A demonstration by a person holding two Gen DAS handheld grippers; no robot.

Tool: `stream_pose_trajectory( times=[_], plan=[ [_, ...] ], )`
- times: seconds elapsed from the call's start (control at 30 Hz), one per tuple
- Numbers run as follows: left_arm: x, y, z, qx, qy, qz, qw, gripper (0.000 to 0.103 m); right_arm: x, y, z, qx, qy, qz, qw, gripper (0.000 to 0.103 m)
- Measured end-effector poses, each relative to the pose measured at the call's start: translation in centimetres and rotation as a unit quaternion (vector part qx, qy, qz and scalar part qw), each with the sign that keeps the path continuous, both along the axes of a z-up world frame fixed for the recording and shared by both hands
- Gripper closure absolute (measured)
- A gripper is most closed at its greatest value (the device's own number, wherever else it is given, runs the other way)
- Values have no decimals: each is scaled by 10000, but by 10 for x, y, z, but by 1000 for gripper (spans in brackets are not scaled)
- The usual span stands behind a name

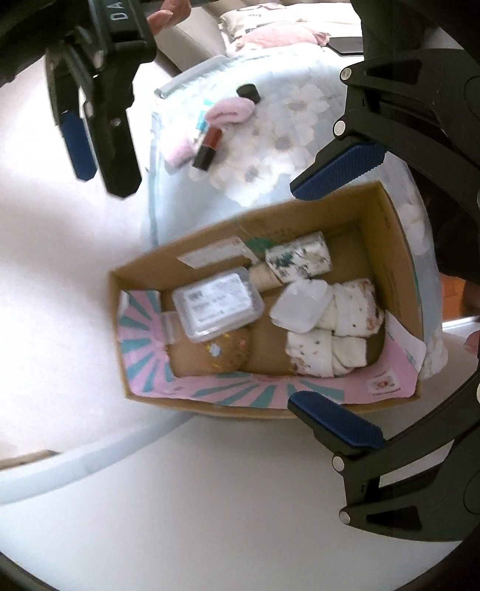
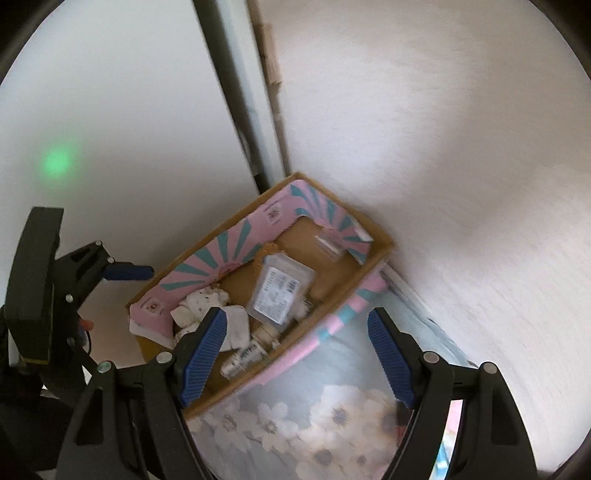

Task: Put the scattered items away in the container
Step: 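Return both tools to the tray above the lipstick and black jar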

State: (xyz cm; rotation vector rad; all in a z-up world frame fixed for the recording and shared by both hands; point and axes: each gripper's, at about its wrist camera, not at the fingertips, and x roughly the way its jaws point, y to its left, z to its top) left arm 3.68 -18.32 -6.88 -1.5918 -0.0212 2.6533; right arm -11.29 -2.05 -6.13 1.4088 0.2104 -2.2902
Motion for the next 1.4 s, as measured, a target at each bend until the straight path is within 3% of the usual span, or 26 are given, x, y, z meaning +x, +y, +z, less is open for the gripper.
stream_pose_trajectory(
  times=[0.3,0.57,0.8,1.03,1.1,1.23,1.4],
  plan=[
    [-16,47,30,-34,346,-528,9980,0,46,77,44,-54,381,-554,9977,28],
    [-38,114,27,227,334,-1146,9926,0,94,140,35,-105,526,-936,9942,28],
    [-75,169,-3,547,60,-1443,9880,0,137,192,-11,-327,352,-1190,9917,28],
    [-123,210,-63,822,-246,-1685,9820,0,169,218,-75,-518,252,-1300,9898,28],
    [-134,218,-83,993,-289,-1861,9771,0,175,220,-97,-602,245,-1288,9895,28],
    [-149,222,-113,1031,-230,-1832,9774,0,183,222,-138,-737,183,-1325,9883,28],
    [-156,220,-131,1005,-215,-1857,9772,0,183,223,-160,-804,216,-1340,9875,28]
  ],
)
